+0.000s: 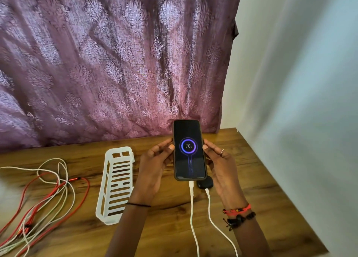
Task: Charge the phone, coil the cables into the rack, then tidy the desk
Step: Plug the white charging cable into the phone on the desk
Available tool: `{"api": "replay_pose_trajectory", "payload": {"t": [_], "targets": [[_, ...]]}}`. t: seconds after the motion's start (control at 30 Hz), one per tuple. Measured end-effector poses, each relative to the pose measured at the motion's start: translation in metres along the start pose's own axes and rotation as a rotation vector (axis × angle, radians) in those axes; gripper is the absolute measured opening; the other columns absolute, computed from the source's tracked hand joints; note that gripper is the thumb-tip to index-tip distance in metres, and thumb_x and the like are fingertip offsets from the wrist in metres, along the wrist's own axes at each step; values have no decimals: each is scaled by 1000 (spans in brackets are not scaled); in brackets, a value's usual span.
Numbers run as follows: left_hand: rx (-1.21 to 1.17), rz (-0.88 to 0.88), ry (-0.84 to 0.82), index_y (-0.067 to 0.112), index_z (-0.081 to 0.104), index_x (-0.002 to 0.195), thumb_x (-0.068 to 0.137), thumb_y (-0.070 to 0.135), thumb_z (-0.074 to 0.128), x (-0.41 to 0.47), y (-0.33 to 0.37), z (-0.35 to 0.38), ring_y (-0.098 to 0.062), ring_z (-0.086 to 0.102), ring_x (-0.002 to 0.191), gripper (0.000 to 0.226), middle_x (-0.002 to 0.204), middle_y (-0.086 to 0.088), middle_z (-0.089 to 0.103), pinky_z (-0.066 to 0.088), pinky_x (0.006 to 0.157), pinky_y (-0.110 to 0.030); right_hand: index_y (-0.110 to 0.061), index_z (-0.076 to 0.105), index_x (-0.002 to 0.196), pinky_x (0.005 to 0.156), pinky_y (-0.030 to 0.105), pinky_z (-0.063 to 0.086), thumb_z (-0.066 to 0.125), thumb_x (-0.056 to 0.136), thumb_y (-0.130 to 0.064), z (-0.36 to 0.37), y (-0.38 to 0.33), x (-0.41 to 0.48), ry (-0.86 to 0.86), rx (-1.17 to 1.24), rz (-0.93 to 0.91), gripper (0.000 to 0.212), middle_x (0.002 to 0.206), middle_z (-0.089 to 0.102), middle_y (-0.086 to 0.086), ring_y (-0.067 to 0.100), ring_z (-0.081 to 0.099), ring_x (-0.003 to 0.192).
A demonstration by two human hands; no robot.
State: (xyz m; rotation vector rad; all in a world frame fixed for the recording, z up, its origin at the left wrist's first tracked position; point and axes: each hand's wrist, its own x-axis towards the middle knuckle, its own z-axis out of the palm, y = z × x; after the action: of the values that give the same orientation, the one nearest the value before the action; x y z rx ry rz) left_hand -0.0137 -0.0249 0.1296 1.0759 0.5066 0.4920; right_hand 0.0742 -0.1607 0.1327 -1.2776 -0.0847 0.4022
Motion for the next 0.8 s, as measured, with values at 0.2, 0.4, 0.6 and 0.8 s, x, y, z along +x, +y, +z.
{"api": "replay_pose_trajectory", "payload": {"t": [0.2, 0.4, 0.6, 0.8], "targets": [[-55, 54, -47, 10, 63, 118, 86, 5, 58, -12, 17, 11, -12, 67, 95, 32, 108, -6, 71, 55, 68, -18, -7, 66, 113, 84, 39, 55, 62, 84, -7, -3, -24, -12, -36, 30, -77, 30, 106, 71, 11, 26, 68, 97], [-88, 88, -87, 10, 63, 117, 87, 5, 57, -21, 30, 20, -16, 65, 103, 31, 110, -7, 70, 55, 78, -21, -13, 69, 105, 85, 36, 56, 62, 83, -7, -4, -41, -24, -80, 59, -152, 25, 100, 73, 6, 21, 69, 97], [-128, 118, -104, 6, 62, 118, 87, 1, 56, -29, 35, 24, -16, 65, 100, 32, 111, -9, 69, 56, 76, -20, -12, 68, 109, 88, 38, 55, 64, 81, -12, -7, -47, -31, -111, 60, -187, 29, 103, 73, 5, 20, 68, 99], [-130, 127, -105, 6, 62, 118, 86, 2, 57, -31, 36, 25, -18, 65, 104, 32, 111, -9, 69, 56, 75, -21, -14, 69, 107, 88, 41, 53, 67, 75, -17, -7, -47, -33, -93, 51, -197, 32, 102, 73, 6, 21, 68, 98]]}}
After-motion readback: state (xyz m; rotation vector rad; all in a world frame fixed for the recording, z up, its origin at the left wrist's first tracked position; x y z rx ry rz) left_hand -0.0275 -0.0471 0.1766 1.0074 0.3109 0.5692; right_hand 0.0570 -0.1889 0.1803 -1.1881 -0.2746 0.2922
